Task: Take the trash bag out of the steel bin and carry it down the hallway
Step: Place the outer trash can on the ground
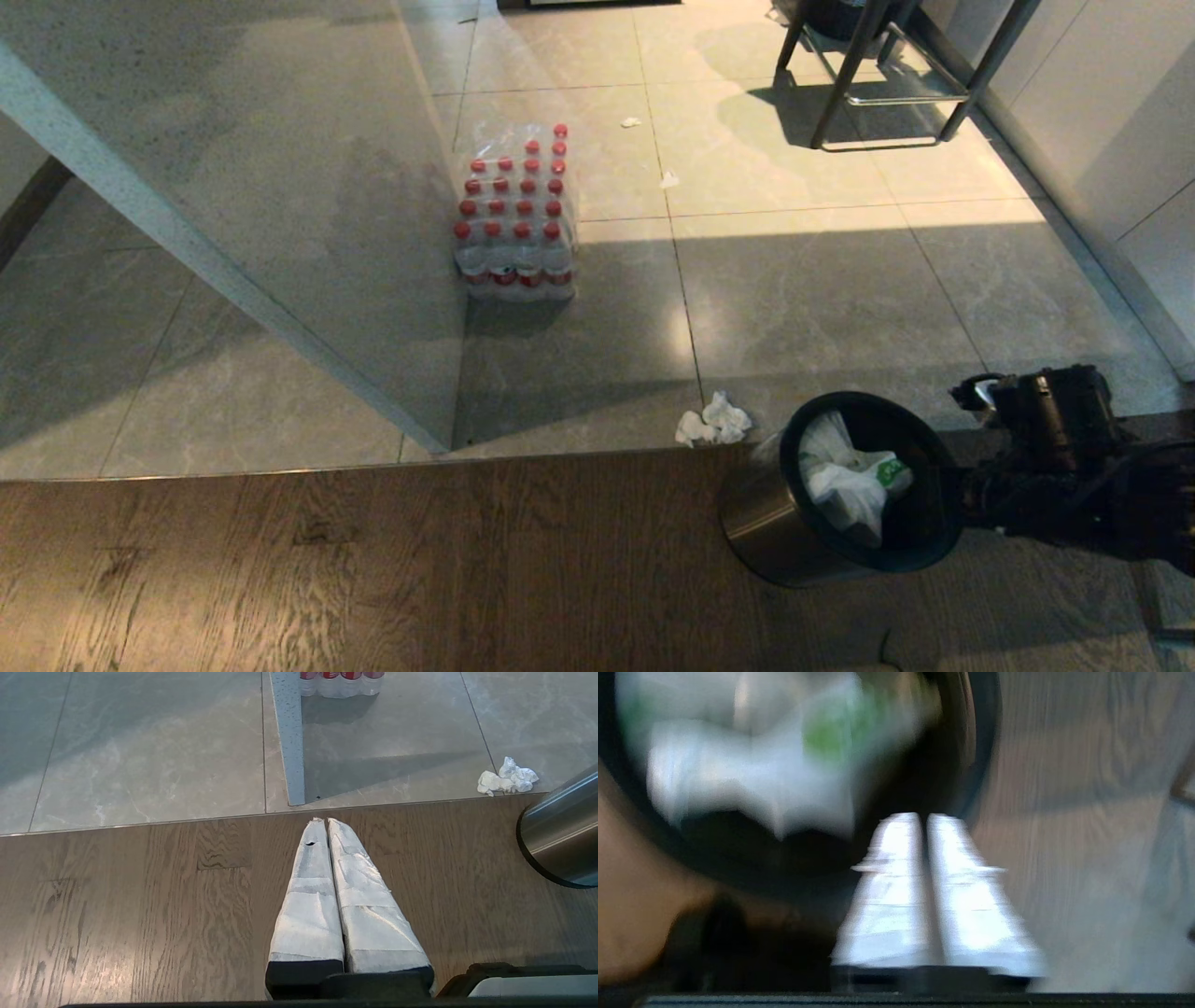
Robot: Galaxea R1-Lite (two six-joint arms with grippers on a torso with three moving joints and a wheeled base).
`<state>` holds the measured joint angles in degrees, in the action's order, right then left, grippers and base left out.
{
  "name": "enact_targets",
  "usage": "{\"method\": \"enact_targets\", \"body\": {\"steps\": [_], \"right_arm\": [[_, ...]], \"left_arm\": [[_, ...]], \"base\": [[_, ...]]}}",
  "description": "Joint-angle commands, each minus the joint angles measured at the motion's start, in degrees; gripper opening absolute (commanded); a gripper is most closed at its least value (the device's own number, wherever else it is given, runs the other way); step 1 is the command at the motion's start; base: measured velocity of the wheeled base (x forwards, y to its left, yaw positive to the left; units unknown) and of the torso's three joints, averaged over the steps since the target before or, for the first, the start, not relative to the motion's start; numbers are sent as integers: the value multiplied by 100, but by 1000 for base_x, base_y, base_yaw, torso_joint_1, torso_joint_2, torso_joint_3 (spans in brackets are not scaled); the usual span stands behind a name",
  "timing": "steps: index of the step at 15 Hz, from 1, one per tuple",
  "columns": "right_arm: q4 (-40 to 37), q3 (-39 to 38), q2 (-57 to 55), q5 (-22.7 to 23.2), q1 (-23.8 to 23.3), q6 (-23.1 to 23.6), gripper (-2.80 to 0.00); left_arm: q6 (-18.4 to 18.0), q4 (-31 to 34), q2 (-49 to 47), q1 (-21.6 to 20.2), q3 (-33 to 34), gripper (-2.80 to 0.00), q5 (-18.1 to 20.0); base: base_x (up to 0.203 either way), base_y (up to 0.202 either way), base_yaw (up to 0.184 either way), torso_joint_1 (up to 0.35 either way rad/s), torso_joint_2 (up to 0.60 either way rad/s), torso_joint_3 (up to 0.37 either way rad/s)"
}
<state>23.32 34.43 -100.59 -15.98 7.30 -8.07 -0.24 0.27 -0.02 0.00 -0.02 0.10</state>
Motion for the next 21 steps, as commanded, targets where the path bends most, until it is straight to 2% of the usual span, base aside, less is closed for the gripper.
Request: {"method": "enact_targets", "body": {"steps": [1,4,8,17,18,19,21], "right_arm": [[163,477,-829,-146,-135,122,0],[183,459,-505,-189,-279,221,0],[163,363,-277,-219,-749,292,0],[804,1071,-1898,-396,-853,199,0],[857,1112,-2025,-403,-853,147,-163],[909,1115,-2117,-402,-870,74,-280],[941,1135,-2311,-427,-876,69,-280]], "left_arm": [[-2,0,-6,0,2,-280,-1],[-2,0,-6,0,-4,-280,-1],[-2,0,-6,0,2,-280,-1],[-3,0,-6,0,-1,-280,-1],[-6,0,-6,0,2,-280,-1],[-2,0,-6,0,0,-280,-1],[-8,0,-6,0,0,-280,-1]], "base": [[0,0,0,0,0,0],[0,0,0,0,0,0],[0,0,0,0,0,0],[0,0,0,0,0,0],[0,0,0,0,0,0],[0,0,0,0,0,0],[0,0,0,0,0,0]]}}
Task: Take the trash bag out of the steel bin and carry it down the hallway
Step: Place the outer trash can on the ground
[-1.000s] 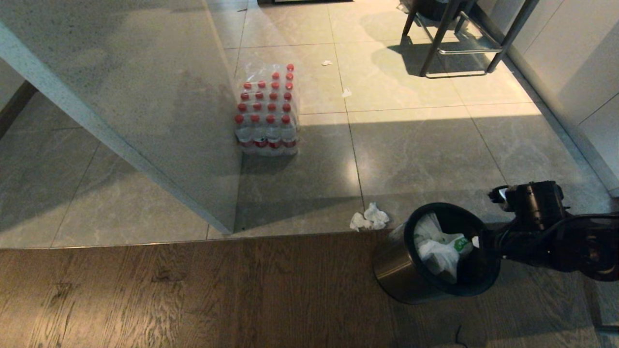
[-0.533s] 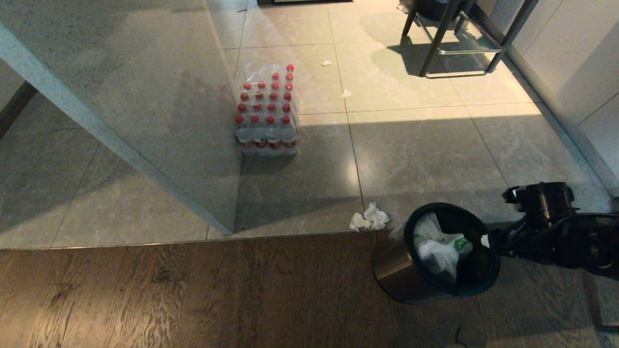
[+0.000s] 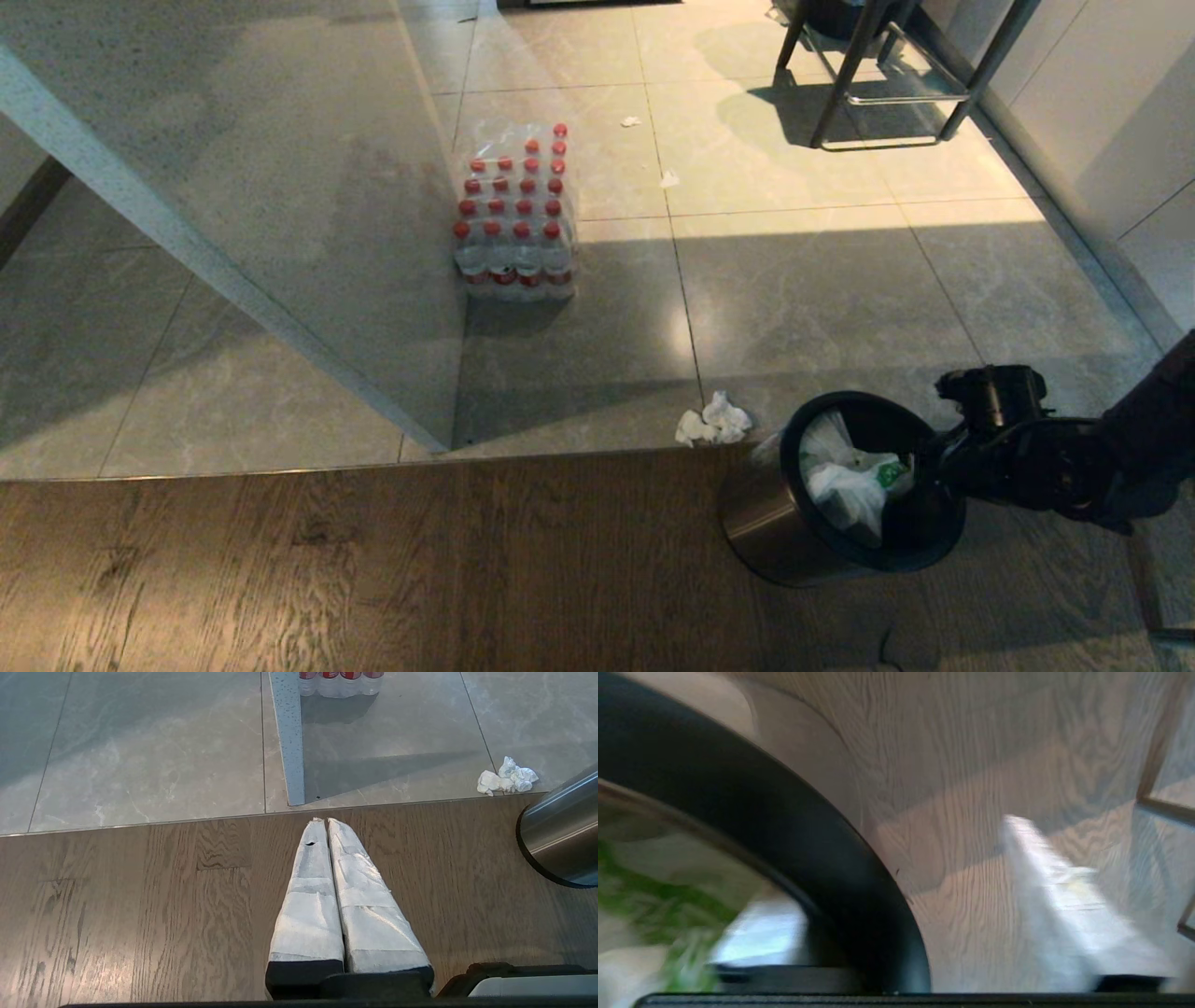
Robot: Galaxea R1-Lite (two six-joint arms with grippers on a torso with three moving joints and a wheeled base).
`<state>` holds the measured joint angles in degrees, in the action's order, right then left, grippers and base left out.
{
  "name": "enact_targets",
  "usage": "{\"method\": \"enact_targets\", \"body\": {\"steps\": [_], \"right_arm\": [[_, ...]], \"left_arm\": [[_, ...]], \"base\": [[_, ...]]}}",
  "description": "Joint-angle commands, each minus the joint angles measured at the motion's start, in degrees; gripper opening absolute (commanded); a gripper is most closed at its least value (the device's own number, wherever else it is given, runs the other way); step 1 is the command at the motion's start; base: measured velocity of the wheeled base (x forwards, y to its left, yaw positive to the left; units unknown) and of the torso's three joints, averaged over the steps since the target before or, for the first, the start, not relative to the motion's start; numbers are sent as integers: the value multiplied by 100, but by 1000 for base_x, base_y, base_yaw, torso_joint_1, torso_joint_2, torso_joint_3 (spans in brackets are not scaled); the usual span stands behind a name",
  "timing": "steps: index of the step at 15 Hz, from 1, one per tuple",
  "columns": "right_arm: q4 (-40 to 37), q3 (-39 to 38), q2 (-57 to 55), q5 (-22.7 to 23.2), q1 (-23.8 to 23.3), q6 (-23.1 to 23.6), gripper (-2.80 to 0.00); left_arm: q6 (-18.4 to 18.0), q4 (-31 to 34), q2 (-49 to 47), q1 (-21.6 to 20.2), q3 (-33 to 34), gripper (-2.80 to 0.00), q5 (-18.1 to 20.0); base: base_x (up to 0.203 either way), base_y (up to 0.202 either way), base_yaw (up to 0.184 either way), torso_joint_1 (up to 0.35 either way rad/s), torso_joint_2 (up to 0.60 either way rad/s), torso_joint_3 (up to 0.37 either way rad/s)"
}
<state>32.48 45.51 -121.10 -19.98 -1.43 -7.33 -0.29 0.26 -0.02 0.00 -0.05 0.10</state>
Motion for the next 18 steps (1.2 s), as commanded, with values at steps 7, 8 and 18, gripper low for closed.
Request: {"method": "enact_targets", "body": {"steps": [7,8,18], "right_arm": [[115,-95,734,-383,79,21,-280],[101,-94,1000,-385,123,40,-280],[-207,-119,4680,-306,799,568,-280]], "left_arm": [[3,0,-6,0,-3,-280,-1],[3,0,-6,0,5,-280,-1],[-5,0,-6,0,5,-280,-1]], "base": [[0,0,0,0,0,0],[0,0,0,0,0,0],[0,0,0,0,0,0]]}}
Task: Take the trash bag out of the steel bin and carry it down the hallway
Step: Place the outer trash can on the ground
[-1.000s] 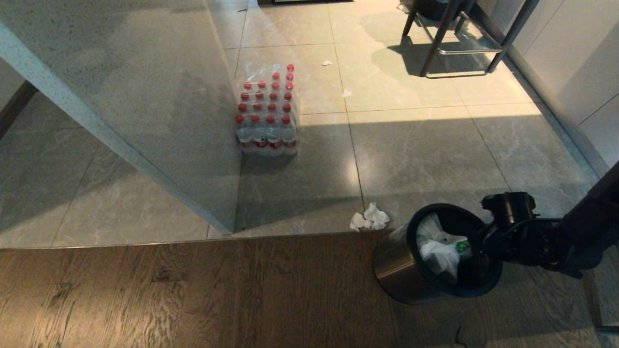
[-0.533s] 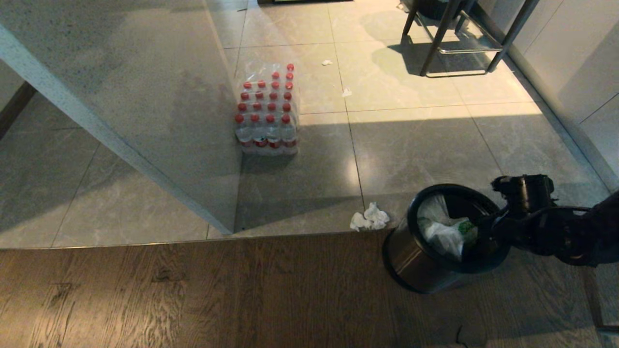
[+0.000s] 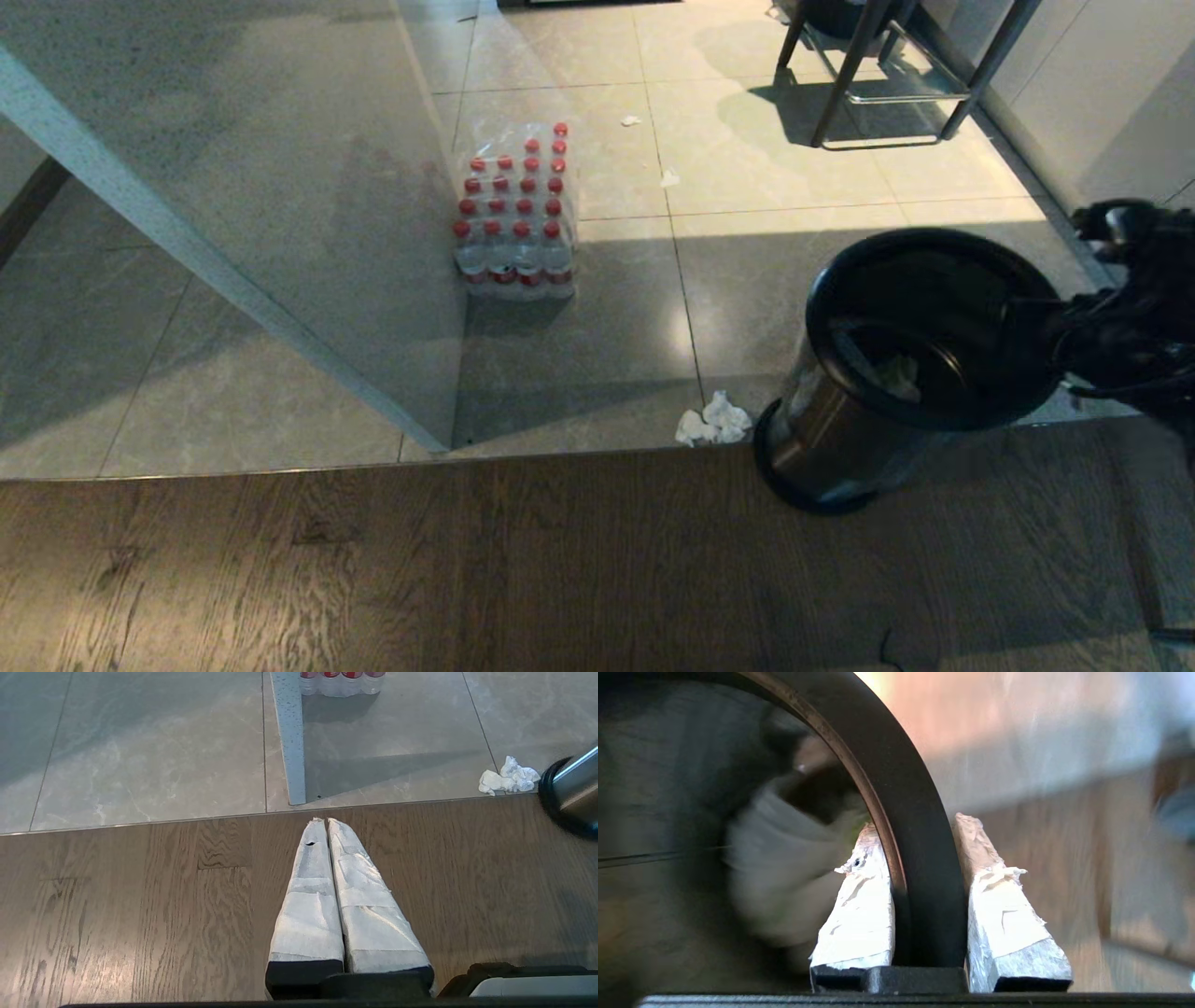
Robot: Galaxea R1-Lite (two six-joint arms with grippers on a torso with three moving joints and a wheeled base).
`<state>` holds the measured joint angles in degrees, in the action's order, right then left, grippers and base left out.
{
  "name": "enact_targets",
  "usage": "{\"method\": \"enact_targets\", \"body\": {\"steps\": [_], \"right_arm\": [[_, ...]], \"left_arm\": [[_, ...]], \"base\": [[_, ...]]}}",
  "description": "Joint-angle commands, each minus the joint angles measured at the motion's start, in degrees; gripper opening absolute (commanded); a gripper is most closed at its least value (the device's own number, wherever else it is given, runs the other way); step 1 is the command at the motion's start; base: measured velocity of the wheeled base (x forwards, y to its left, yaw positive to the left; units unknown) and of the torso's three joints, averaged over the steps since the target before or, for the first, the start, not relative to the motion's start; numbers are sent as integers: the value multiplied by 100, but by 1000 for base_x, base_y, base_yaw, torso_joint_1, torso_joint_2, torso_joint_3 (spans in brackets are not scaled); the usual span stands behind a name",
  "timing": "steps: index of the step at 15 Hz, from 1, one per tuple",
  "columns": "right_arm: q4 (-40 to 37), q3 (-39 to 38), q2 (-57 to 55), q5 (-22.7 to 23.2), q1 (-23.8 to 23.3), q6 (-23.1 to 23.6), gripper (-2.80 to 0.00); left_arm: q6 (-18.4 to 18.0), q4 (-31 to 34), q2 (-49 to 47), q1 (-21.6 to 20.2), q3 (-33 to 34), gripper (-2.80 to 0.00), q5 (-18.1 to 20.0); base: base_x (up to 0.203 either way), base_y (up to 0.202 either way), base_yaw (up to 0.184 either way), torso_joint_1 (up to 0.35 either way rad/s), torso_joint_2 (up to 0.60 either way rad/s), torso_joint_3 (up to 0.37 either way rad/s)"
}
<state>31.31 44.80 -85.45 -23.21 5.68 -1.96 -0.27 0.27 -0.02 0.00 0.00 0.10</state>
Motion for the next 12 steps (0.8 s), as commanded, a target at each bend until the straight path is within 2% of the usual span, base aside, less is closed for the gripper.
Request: {"method": "enact_targets", "body": {"steps": [1,4,7,10,12], "right_arm": [[-259,-81,1512,13,137,97,-280],[-495,-568,2057,8,246,108,-280],[-615,-88,2420,110,301,165,-280],[-688,-208,2973,169,316,238,-280],[-1031,-245,3557,169,310,261,-280]], "left_arm": [[0,0,-6,0,0,-280,-1],[0,0,-6,0,0,-280,-1],[-2,0,-6,0,0,-280,-1],[0,0,-6,0,-1,-280,-1],[0,0,-6,0,0,-280,-1]], "base": [[0,0,0,0,0,0],[0,0,0,0,0,0],[0,0,0,0,0,0],[0,0,0,0,0,0],[0,0,0,0,0,0]]}}
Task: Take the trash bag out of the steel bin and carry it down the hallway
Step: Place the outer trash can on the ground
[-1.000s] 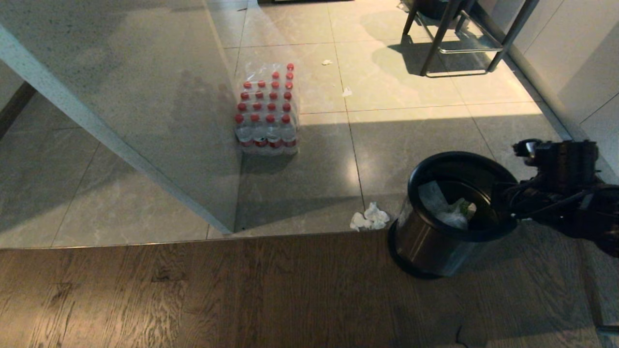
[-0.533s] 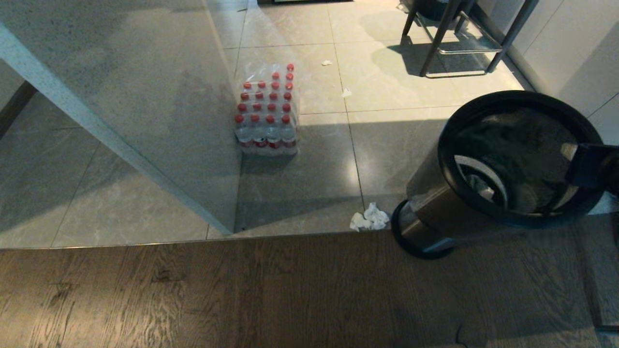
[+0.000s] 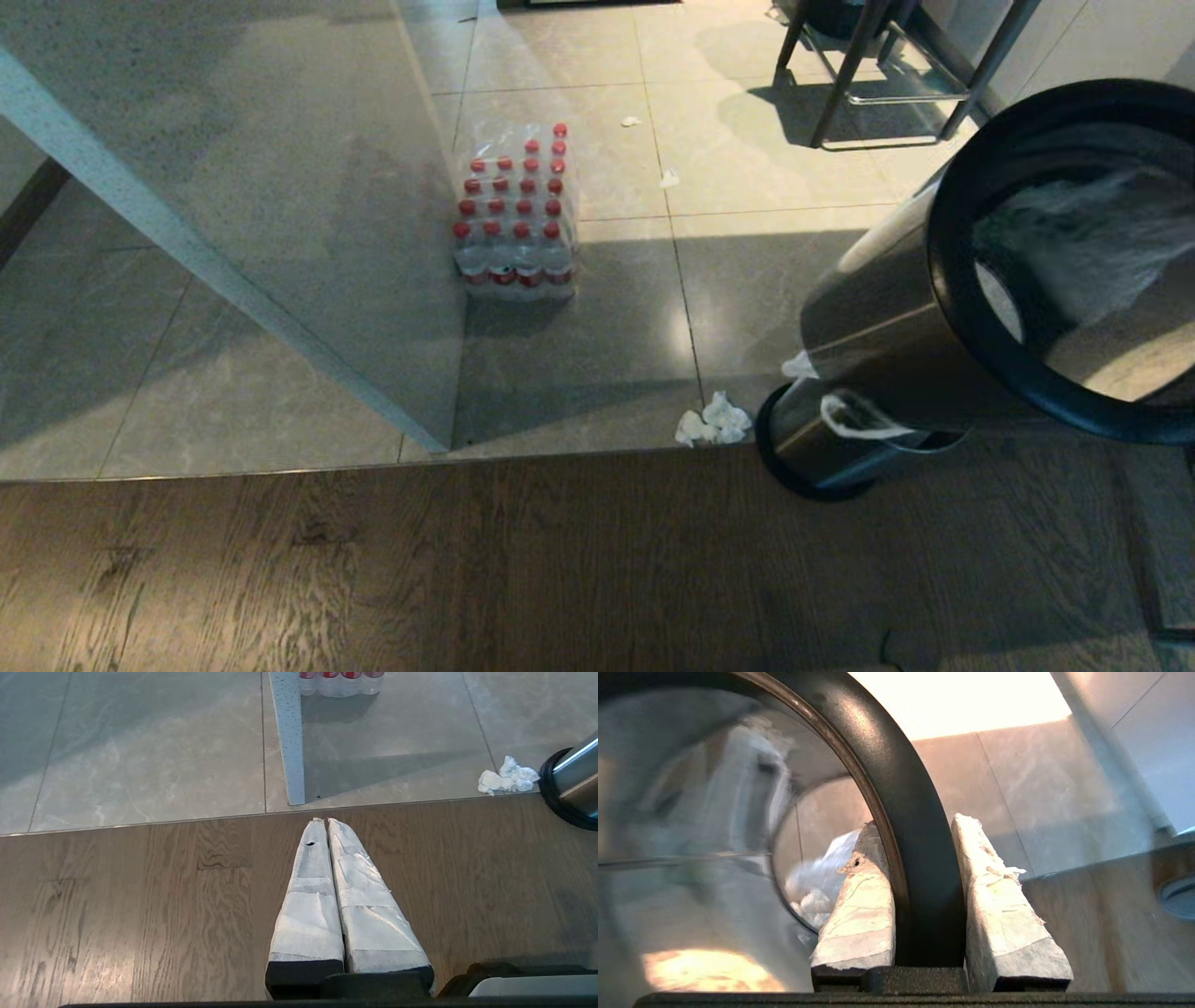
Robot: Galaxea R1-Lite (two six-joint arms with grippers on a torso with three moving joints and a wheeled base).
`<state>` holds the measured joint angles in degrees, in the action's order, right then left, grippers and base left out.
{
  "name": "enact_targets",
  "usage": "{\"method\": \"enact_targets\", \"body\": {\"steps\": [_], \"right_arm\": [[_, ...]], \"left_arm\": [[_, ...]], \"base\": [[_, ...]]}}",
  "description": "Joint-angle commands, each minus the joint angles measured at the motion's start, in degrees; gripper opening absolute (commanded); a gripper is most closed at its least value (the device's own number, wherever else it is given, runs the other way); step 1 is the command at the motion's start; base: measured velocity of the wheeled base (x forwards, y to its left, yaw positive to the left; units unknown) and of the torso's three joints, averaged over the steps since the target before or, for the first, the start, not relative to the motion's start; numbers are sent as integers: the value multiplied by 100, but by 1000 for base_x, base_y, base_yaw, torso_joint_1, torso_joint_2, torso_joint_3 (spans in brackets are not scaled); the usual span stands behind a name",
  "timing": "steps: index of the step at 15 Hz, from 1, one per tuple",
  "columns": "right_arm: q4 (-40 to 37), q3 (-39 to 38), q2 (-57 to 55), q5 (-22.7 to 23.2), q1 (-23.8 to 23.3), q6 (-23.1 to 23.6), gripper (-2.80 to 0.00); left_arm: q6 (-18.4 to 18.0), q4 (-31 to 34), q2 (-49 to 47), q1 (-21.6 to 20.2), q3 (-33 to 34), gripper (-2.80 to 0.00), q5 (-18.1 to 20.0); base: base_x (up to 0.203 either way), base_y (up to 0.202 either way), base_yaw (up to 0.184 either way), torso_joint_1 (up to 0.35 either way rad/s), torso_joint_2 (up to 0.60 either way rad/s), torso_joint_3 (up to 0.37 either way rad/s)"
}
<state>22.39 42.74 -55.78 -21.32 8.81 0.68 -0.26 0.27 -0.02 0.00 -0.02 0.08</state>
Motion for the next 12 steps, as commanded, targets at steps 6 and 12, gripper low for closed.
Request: {"method": "enact_targets", "body": {"steps": [6,12], "right_arm": [[-2321,-826,1879,-1078,-49,-214,-280],[-2431,-2315,1195,-2060,-526,-705,-280]], "left_arm": [[-1,0,-6,0,-4,-280,0],[-1,0,-6,0,2,-280,0]], "base": [[0,0,0,0,0,0],[0,0,0,0,0,0]]}}
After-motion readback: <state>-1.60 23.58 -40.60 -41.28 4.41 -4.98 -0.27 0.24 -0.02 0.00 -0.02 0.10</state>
